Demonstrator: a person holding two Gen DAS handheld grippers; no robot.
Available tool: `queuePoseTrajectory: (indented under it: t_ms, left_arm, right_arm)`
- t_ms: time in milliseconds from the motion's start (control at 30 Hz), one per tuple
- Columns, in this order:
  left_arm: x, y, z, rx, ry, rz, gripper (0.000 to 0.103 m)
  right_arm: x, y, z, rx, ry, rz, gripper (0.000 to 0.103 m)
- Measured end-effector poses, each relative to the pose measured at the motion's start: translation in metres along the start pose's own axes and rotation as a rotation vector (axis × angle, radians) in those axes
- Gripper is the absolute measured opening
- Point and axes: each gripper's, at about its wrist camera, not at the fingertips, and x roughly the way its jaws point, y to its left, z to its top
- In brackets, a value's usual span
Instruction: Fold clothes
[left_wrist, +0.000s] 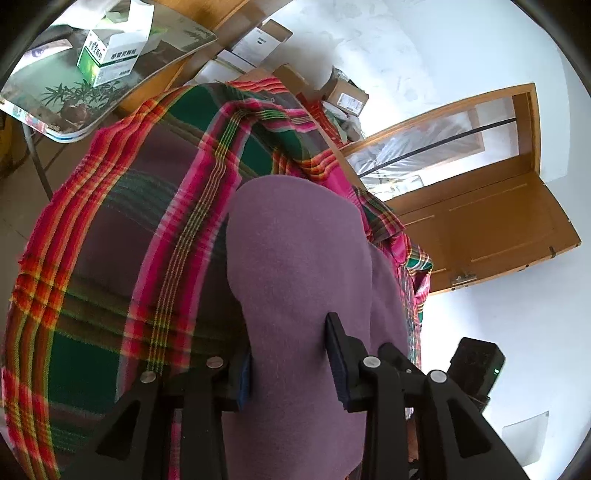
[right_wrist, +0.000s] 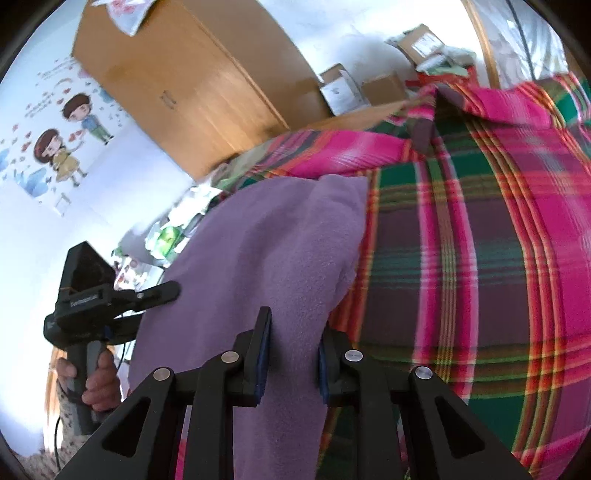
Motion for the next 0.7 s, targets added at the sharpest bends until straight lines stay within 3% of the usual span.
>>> queuePoseTrajectory:
  t_ms: [333,567,700]
  left_arm:
    - [0.014,-0.012,0.002,-0.007,-0.002,0.045,0.042]
    - [-0.004,-0.028,-0.018,-0.007,-0.051,0.08,0.042]
    - [-0.003,-0.026,-0.033,-0.014,-0.028,0.139,0.042]
  right_arm:
    - [0.0,0.001,-0.01,-0.035,-0.003,-0.069,0.033]
    - [-0.018,0.012,-0.027,-0.092,-0.027,-0.147,0.033]
    - [-0.024,0.021,-0.042,-0.142,-0.036,-0.186,0.033]
